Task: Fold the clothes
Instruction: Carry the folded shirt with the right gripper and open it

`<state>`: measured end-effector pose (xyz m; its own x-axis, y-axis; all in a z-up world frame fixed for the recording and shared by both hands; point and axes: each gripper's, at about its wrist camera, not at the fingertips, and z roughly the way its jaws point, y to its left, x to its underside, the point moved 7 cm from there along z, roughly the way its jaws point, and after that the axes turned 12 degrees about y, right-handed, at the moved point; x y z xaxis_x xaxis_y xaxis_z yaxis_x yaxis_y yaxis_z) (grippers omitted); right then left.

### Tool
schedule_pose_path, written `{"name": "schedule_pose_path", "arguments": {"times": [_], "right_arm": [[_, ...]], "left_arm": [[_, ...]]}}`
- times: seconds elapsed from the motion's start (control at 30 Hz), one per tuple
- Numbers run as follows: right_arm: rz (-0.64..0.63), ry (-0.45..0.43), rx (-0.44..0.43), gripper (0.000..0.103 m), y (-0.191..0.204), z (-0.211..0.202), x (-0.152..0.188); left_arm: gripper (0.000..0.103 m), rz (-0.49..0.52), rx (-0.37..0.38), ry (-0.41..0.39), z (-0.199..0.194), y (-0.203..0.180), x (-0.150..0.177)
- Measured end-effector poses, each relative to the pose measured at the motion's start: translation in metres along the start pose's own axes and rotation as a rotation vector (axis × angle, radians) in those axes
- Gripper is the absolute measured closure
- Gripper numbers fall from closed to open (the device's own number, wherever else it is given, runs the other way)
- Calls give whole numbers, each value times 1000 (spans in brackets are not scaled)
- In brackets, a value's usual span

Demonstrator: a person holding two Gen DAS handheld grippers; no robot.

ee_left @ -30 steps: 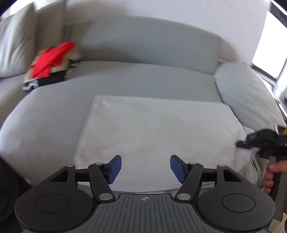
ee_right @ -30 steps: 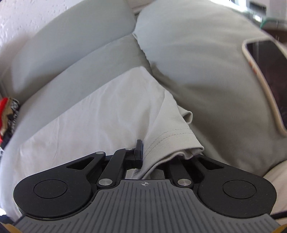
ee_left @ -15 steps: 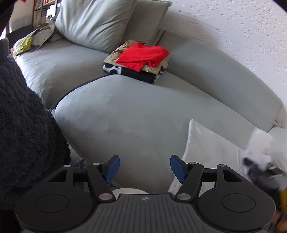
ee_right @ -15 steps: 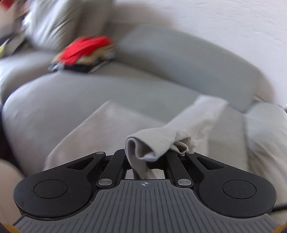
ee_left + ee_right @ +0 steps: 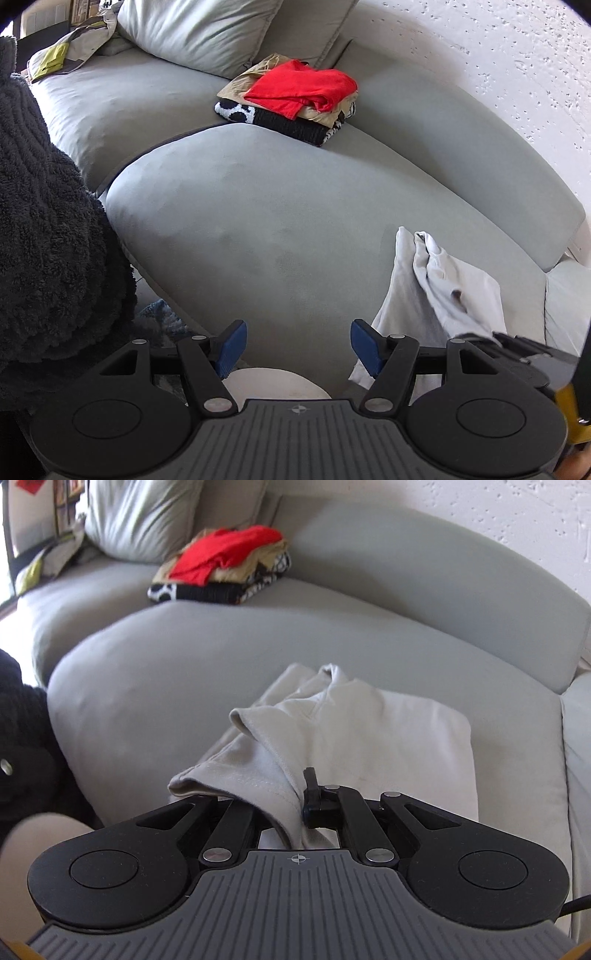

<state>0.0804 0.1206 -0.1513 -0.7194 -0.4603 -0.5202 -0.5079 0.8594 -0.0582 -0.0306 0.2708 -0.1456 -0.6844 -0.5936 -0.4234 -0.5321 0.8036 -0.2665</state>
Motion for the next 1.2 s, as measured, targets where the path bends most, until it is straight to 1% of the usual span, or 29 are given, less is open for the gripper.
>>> {"name": "schedule_pose_path", "arguments": {"times": [0.1, 0.27, 0.47, 0.57, 0.73, 0.8, 0.87, 0.9, 0.93, 0.97, 1.0, 1.1, 1.13, 1.2], "right_arm": [[33, -10, -17, 99, 3, -5, -3], [36, -5, -17, 99, 8, -9, 4], [16, -7, -11, 99, 13, -7, 3], [-8, -29, -9, 99, 17, -9, 1], [-25, -20, -51, 99, 19, -5, 4], [-64, 7, -76, 98, 21, 0, 9], [-91, 74, -117, 87, 21, 4, 17], [-93, 108, -140, 78, 19, 4, 22], [-92, 130, -158, 68, 15, 1, 26], [-88, 135, -170, 62, 9, -6, 30], [-81, 136, -181, 54, 2, -13, 34], [-14, 115, -212, 52, -33, -37, 42], [28, 101, -208, 52, -48, -44, 42], [131, 65, -169, 54, -83, -55, 45]], "left_arm": [[40, -4, -2, 9, 2, 1, 0], [40, -16, -6, 24, 5, 4, 3], [40, -14, -15, 26, 3, 2, 6], [40, -9, -21, 28, 3, -1, 7], [40, -5, -38, 31, 2, -4, 10], [40, -3, -47, 33, 2, -5, 11], [40, -1, -55, 38, 3, -5, 11], [40, 0, -59, 39, 3, -5, 12], [39, 3, -63, 39, 2, -6, 12], [39, 5, -67, 39, 2, -6, 13], [39, 8, -70, 39, 1, -6, 13], [39, 25, -64, 47, 3, -10, 14], [40, 37, -53, 44, 4, -14, 13], [48, 80, 0, 12, 2, -28, 11]]}}
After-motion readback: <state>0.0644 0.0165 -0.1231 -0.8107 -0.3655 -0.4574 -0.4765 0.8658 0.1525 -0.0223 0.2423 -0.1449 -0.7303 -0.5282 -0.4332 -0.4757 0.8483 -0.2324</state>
